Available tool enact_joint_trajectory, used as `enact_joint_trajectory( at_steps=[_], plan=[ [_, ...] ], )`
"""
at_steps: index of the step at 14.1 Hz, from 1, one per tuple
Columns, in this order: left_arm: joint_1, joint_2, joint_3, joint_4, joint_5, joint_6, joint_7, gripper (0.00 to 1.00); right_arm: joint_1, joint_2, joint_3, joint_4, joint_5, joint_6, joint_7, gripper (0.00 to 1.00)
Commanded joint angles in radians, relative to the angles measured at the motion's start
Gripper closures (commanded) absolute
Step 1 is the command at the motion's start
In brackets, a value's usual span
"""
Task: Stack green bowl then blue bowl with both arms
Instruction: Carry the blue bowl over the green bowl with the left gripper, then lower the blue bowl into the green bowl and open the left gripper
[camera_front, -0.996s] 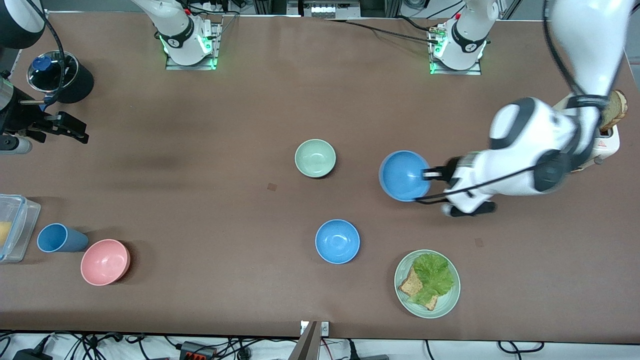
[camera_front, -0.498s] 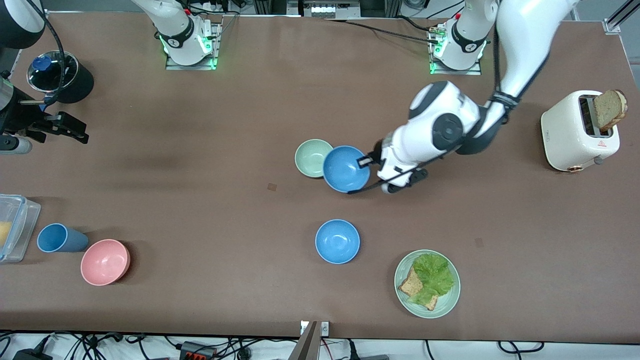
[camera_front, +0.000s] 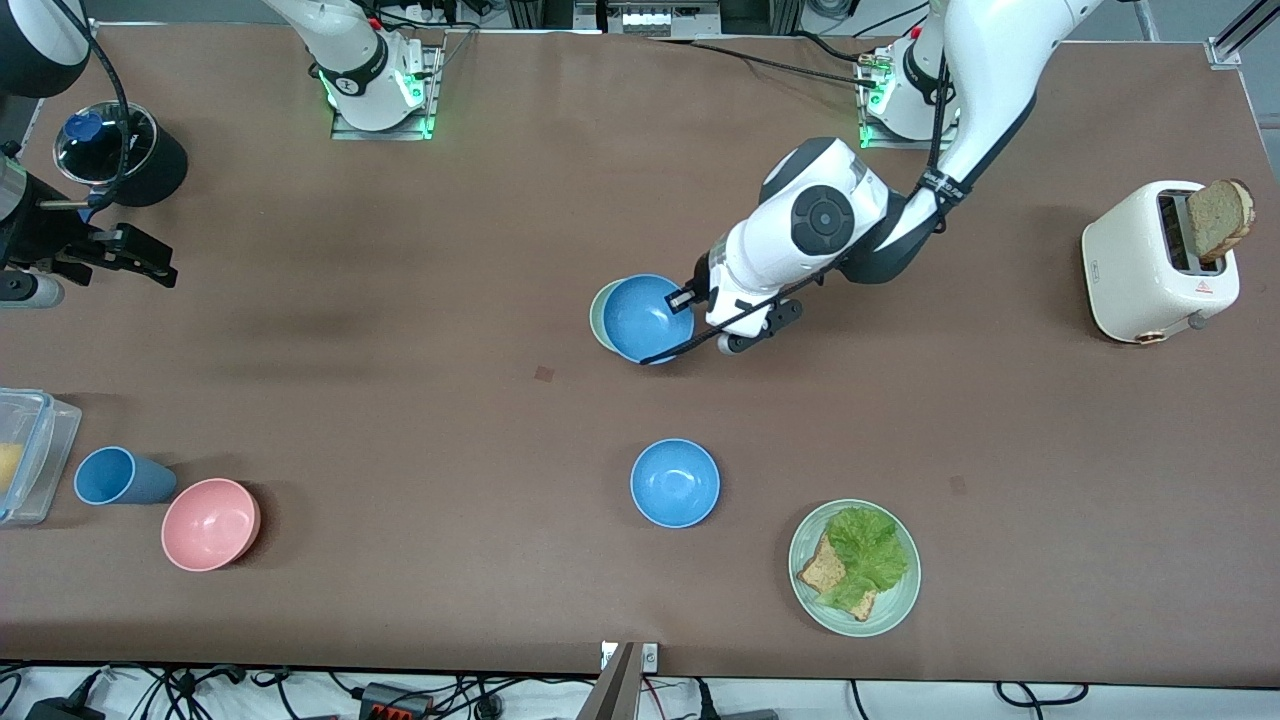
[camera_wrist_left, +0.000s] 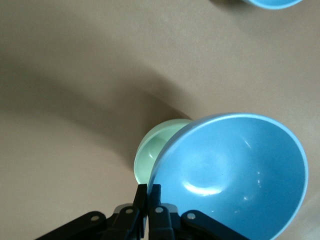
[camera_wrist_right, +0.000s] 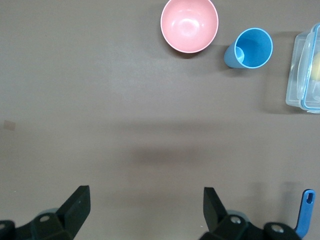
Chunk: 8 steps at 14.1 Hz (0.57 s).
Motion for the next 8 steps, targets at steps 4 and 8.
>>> enact_joint_trajectory(
  at_steps=[4, 8],
  plan=[
    [-0.061, 0.013, 0.036, -0.059, 0.074, 0.109, -0.077, 0.99, -0.003, -0.026, -0.002, -0.023, 0.015, 0.007, -0.016, 0.0],
    [-0.076, 0.024, 0.039, -0.06, 0.08, 0.115, -0.08, 0.99, -0.003, -0.026, -0.002, -0.023, 0.015, 0.007, -0.016, 0.0]
  ],
)
